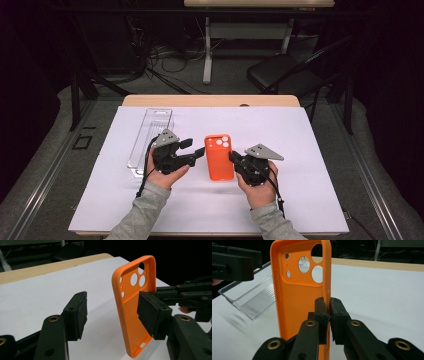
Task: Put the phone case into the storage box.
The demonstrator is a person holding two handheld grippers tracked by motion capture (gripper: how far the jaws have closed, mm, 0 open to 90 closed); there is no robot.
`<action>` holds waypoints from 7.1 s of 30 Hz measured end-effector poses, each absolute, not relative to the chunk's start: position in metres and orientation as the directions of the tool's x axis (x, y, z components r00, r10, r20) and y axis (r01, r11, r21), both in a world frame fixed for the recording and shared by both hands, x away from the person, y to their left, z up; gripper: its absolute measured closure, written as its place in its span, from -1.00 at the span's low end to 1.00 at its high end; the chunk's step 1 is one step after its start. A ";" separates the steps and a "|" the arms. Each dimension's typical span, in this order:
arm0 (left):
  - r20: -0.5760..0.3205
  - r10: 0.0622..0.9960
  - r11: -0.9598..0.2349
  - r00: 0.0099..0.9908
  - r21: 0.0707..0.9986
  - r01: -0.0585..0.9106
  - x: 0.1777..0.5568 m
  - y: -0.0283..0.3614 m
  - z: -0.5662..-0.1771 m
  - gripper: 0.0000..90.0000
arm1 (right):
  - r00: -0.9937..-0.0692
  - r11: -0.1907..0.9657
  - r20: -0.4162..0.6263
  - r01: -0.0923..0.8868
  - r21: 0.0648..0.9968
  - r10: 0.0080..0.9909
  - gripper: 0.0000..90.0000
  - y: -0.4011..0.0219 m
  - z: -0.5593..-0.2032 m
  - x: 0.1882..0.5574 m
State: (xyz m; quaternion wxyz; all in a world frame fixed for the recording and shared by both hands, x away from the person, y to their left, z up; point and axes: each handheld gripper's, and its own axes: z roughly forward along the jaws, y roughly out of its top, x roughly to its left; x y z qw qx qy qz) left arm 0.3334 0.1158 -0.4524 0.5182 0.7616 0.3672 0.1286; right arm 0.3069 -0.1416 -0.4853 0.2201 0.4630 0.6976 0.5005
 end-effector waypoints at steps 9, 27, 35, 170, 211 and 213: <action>-0.107 0.712 -0.252 0.693 0.883 0.395 0.328 0.114 -0.448 -0.05 | -0.488 0.113 0.121 0.422 0.899 0.864 0.90 -0.136 -0.486 0.303; 0.048 0.730 -0.380 0.682 0.858 0.346 0.321 0.106 -0.447 0.23 | -0.518 0.186 0.056 0.403 0.896 0.854 0.90 -0.123 -0.486 0.297; 0.083 0.723 -0.416 0.686 0.845 0.336 0.322 0.104 -0.448 0.36 | -0.529 0.199 0.051 0.405 0.893 0.847 0.90 -0.120 -0.487 0.296; 0.092 0.742 -0.422 0.665 0.834 0.356 0.325 0.120 -0.445 0.80 | -0.592 0.171 0.101 0.385 0.907 0.799 0.65 -0.119 -0.490 0.297; 0.002 0.818 -0.267 0.576 0.887 0.376 0.338 0.190 -0.429 0.80 | -0.592 0.193 0.092 0.400 0.896 0.801 0.50 -0.133 -0.489 0.305; -0.002 0.822 -0.253 0.569 0.894 0.369 0.338 0.193 -0.428 0.80 | -0.592 0.192 0.093 0.400 0.896 0.801 0.50 -0.133 -0.489 0.305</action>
